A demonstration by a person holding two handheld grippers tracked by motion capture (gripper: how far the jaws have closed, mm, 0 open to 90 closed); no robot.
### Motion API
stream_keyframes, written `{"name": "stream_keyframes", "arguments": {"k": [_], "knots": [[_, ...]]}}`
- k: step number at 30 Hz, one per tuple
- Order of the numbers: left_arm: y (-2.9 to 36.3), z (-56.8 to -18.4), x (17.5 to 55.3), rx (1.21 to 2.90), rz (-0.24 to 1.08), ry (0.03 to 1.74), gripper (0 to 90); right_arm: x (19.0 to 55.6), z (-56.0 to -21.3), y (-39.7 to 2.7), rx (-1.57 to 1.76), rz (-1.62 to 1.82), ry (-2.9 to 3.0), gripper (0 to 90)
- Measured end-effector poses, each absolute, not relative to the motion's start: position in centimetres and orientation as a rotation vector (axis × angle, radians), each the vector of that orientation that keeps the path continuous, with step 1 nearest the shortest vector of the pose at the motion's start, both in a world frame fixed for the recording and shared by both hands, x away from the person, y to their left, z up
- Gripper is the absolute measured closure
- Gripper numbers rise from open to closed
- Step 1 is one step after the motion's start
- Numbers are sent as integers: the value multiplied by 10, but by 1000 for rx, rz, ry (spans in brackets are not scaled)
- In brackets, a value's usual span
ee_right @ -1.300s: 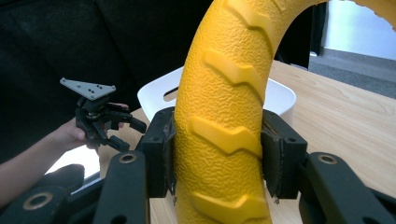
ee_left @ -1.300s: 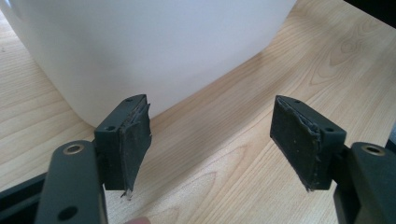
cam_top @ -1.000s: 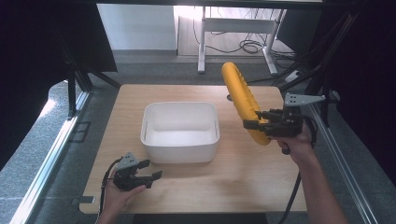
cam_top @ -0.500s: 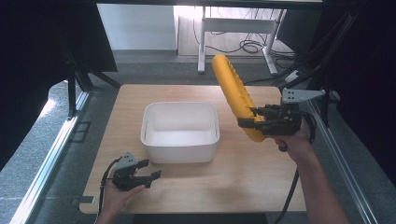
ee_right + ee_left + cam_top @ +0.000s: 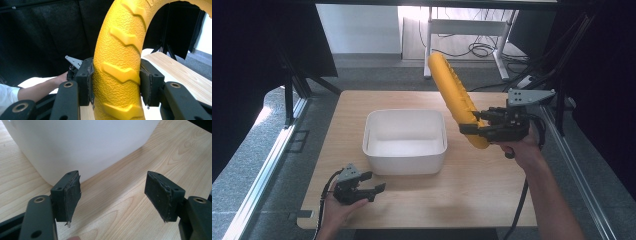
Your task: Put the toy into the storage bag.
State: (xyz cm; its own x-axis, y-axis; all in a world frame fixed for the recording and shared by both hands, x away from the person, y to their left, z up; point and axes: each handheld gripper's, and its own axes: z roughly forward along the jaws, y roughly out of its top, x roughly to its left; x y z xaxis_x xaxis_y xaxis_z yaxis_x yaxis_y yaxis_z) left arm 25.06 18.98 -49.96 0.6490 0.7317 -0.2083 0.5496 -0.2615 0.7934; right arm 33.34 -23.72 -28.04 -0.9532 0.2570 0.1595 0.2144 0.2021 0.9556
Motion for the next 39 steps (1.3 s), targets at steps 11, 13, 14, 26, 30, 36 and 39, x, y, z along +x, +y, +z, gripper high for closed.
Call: {"name": "stream_keyframes", "arguments": {"k": [11, 13, 14, 26, 30, 36, 39], "knots": [[190, -500, 251, 1948, 249, 1006, 290, 332, -269, -220, 400, 1911, 2437, 521], [190, -500, 251, 1946, 250, 1004, 290, 333, -269, -218, 395, 1905, 2445, 521], [190, -499, 251, 1947, 253, 1004, 290, 333, -269, -216, 394, 1907, 2447, 521], [190, -500, 251, 1950, 250, 1004, 290, 336, -268, -195, 340, 1927, 2489, 520], [191, -500, 251, 1949, 253, 1007, 290, 336, -267, -191, 327, 1958, 2492, 520], [190, -500, 251, 1949, 249, 1007, 290, 339, -270, -183, 319, 1967, 2515, 520], [191, -500, 251, 1949, 250, 1010, 290, 339, -271, -179, 311, 1955, 2528, 520]]}}
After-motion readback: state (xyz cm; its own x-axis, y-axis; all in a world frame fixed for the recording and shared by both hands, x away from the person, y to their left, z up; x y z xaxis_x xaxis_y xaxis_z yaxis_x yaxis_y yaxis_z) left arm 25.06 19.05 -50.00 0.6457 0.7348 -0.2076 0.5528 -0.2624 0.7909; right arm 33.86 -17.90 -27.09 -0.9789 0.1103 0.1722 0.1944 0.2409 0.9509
